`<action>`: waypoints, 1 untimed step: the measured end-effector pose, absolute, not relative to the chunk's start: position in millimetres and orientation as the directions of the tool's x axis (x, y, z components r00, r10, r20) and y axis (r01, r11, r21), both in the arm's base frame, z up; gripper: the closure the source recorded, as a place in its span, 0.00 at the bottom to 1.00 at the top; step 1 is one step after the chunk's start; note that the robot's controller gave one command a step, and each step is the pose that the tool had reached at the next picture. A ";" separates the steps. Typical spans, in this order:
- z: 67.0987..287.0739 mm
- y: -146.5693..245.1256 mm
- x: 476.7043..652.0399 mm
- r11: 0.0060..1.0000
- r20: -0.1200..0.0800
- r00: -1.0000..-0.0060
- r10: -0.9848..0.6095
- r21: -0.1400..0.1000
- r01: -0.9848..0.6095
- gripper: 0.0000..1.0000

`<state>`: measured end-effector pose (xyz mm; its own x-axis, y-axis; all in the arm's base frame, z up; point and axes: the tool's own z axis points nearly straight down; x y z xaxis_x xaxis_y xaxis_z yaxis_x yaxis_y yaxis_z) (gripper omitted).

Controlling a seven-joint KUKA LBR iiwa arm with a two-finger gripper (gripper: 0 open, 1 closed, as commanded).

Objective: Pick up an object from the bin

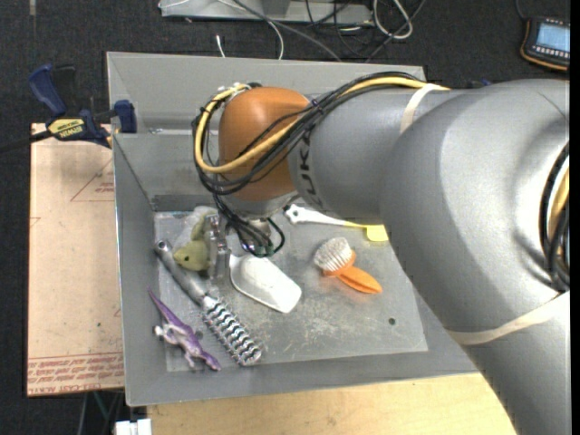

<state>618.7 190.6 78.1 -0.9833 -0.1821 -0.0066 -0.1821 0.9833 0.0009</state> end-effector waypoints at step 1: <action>72.6 198.1 614.6 0.999 -0.006 -0.999 -0.051 -0.002 -0.051 1.00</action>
Offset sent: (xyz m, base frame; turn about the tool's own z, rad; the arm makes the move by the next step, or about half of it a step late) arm -0.0375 -0.0021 -0.0081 0.0814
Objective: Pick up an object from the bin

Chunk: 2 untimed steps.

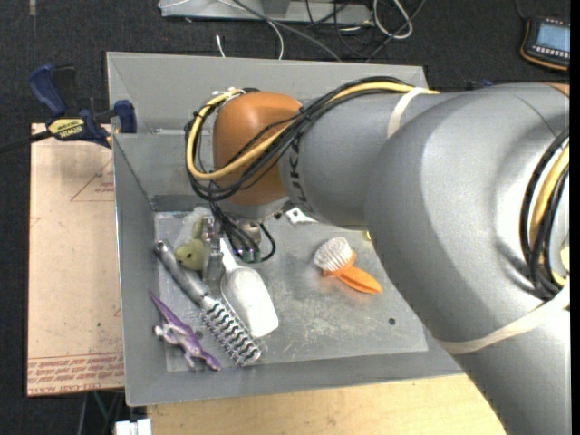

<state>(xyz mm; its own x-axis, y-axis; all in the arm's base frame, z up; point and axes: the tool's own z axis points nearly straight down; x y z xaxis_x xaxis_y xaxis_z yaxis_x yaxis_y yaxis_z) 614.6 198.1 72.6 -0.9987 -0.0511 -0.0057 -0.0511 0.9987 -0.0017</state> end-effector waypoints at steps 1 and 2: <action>72.6 190.4 591.6 0.999 -0.014 -0.998 -0.054 -0.001 -0.054 1.00; 73.7 187.1 605.1 0.996 -0.008 -0.996 0.086 0.002 0.086 1.00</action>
Offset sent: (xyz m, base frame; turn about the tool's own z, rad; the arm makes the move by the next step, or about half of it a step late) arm -0.0097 -0.0113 0.0015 0.1390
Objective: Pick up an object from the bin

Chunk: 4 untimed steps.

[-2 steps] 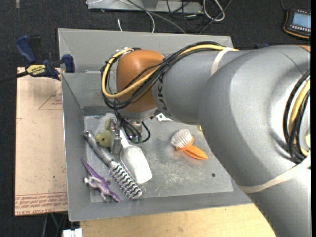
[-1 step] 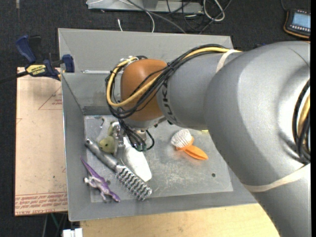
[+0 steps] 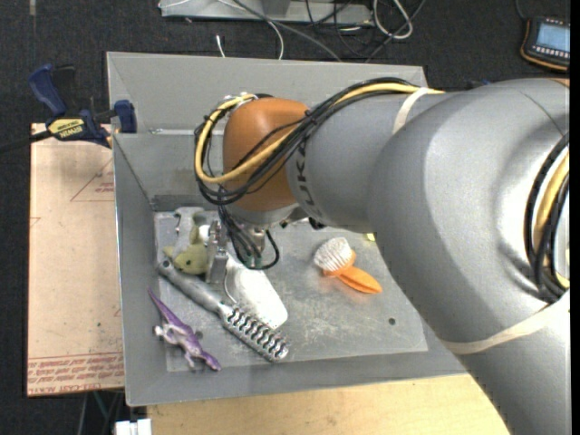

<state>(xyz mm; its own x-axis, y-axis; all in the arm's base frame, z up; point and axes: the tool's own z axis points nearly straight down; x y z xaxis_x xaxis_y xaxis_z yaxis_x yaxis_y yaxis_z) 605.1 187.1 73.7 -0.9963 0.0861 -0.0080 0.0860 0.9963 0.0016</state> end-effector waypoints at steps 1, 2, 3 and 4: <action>73.7 187.1 605.1 0.996 -0.008 -0.996 0.086 0.002 0.086 1.00; 73.7 187.1 605.1 0.996 -0.008 -0.996 0.086 0.002 0.086 1.00; 111.7 186.2 613.1 0.980 -0.009 -0.980 -0.201 0.000 -0.201 1.00; 128.5 185.0 612.6 0.972 -0.011 -0.971 -0.237 -0.001 -0.237 1.00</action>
Offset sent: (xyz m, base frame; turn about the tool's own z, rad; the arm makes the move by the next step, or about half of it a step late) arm 0.0000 0.0000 0.0000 0.0000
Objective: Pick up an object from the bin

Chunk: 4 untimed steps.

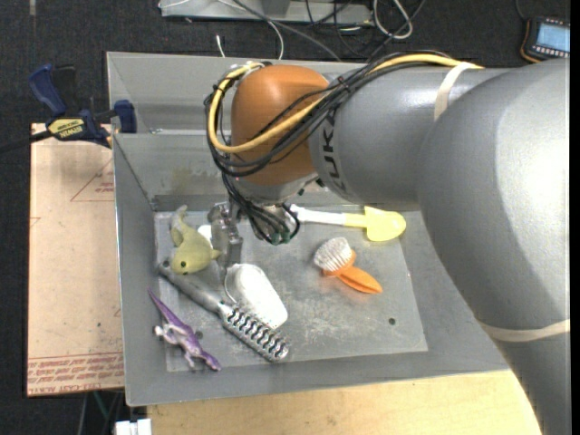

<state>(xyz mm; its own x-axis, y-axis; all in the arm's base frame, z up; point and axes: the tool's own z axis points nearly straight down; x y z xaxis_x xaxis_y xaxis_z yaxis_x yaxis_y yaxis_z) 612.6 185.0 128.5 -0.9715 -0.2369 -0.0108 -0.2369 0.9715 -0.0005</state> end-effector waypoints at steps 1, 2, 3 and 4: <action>179.7 182.0 596.8 0.984 -0.012 -0.984 -0.177 0.000 -0.177 1.00; 83.3 232.8 648.7 0.978 -0.019 -0.977 -0.210 0.001 -0.210 1.00; 67.3 236.6 632.1 0.977 -0.013 -0.977 -0.212 0.000 -0.212 1.00; 94.3 237.2 617.4 0.961 -0.018 -0.961 -0.278 0.000 -0.278 1.00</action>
Offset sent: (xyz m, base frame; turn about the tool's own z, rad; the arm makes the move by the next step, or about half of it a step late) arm 0.0389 0.0522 -0.0568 0.0350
